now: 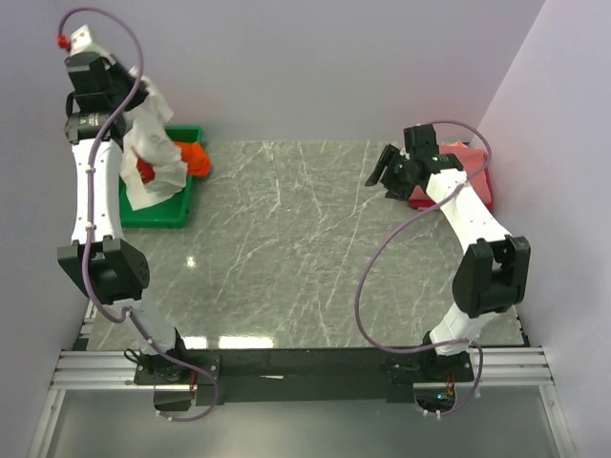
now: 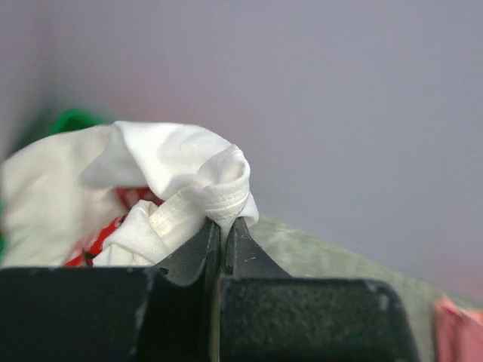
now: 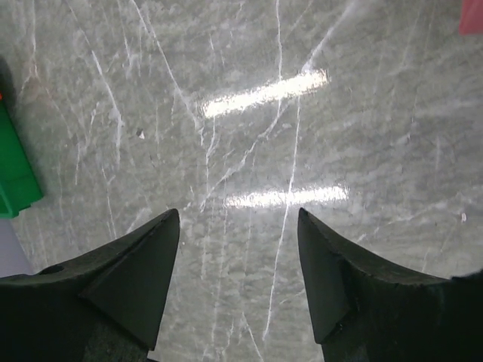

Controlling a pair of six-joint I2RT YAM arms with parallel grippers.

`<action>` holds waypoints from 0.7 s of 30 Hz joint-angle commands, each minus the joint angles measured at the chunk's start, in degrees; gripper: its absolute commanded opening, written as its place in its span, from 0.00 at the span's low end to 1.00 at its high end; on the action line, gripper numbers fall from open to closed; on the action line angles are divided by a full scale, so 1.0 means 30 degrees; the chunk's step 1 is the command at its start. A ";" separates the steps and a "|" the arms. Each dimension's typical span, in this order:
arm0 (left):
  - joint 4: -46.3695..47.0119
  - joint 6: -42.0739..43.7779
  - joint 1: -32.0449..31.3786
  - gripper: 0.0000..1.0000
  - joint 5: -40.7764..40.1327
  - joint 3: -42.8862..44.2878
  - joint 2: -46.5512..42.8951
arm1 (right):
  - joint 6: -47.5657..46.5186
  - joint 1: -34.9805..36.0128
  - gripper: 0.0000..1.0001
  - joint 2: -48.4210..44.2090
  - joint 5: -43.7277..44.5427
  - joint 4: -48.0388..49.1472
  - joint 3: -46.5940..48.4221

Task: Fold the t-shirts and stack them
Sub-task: Grab the tshirt from the pile, then move the tshirt to the center of the board

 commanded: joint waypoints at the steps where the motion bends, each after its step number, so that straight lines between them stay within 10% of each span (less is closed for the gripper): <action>1: 0.1903 -0.0198 -0.1773 0.00 0.3156 0.2411 -0.1322 | 0.0427 -0.0010 0.70 -0.2120 0.0513 0.0872 -0.1129; 21: 0.7796 -0.7758 -0.7401 0.01 0.8315 -0.1361 -0.6359 | 0.1276 0.0048 0.70 -0.9446 0.2856 0.0756 -0.7457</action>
